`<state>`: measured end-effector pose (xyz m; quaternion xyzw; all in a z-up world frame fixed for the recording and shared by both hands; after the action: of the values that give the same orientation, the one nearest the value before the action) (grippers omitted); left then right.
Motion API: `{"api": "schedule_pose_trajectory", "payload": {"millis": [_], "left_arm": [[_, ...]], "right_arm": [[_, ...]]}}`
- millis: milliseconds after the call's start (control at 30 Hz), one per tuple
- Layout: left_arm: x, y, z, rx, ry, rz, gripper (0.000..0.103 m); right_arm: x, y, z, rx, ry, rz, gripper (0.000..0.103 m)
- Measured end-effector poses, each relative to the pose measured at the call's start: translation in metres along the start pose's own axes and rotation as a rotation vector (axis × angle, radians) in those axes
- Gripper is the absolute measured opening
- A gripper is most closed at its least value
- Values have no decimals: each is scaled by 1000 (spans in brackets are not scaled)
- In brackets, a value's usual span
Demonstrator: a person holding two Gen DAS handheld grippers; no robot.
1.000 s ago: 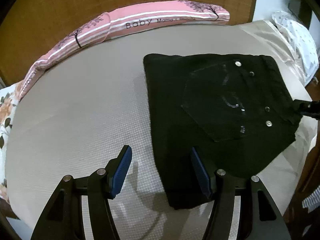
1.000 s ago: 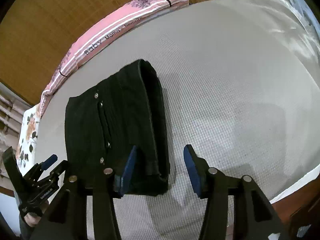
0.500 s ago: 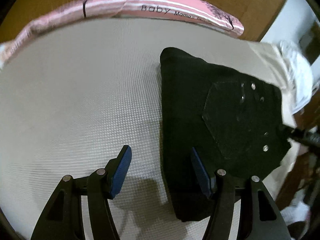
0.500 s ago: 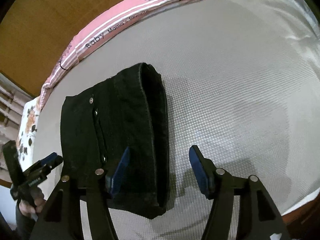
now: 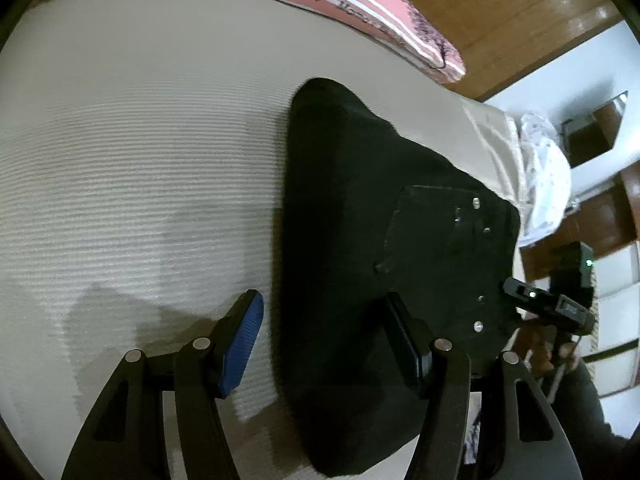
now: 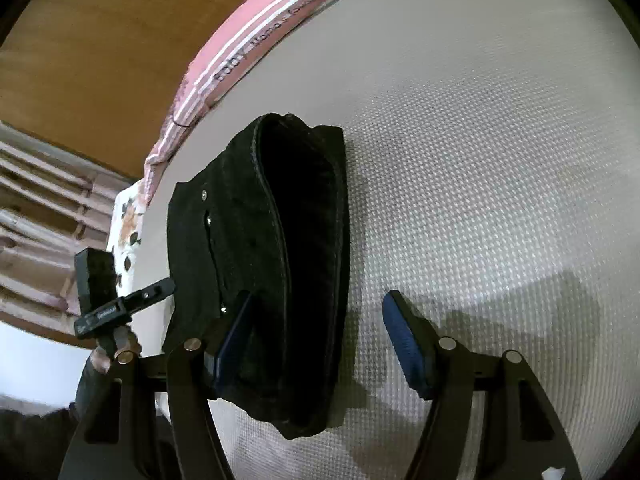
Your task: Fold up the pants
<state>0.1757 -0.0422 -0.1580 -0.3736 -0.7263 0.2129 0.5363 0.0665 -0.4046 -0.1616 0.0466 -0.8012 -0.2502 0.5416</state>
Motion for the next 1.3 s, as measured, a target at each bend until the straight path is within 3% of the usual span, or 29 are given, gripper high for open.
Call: {"api": "schedule_pose_trajectory", "payload": {"millis": [100,300,333,400,433,467,533,667,933,1300], "left_arm": [[-7,-2,-6,-1,2,47,62],[-12,-4,-15,-26,-8,69,62],[-14,-4,-15,-30,-9,66,62],[-15,-6,-16,-34,-16,55,62],[-15,-7,-14,-41,-19,44,56],[-18,-10,-17,-58,-16,25,41],[-16,-11,-17,-62,-24,24,30],[-6,-14,-19,-47,-44,31,18],[28,-19,-27,-76,-99,15,17],[93,26,-82,-76,-212,-114,17]], "right_arm": [[-3,0,-4,17,-5,-27,65],[-18,14,-15,29,15,-99,62],[-19,17,-16,38,10,-93,61],[-21,22,-14,36,13,-85,48],[-20,22,-12,4,11,-99,44],[-20,21,-10,-21,6,-105,38],[-15,25,-6,-47,-13,-87,35],[4,52,-3,-38,-60,-16,28],[17,100,-13,-45,-73,-15,25],[-46,187,-72,5,-71,-78,25]]}}
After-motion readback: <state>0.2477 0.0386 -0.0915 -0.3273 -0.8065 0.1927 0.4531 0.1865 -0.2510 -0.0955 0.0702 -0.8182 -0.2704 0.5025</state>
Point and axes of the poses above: each gripper's, at about its wrist camera, not at the fingertips, and x roughly against the way its jaws point, y to its left, z to its underside, the point moved 2 cm from there along -x, roughly the way its jaws point, and after that the axes turned 14 degrees about z, right-handed, at the moved point
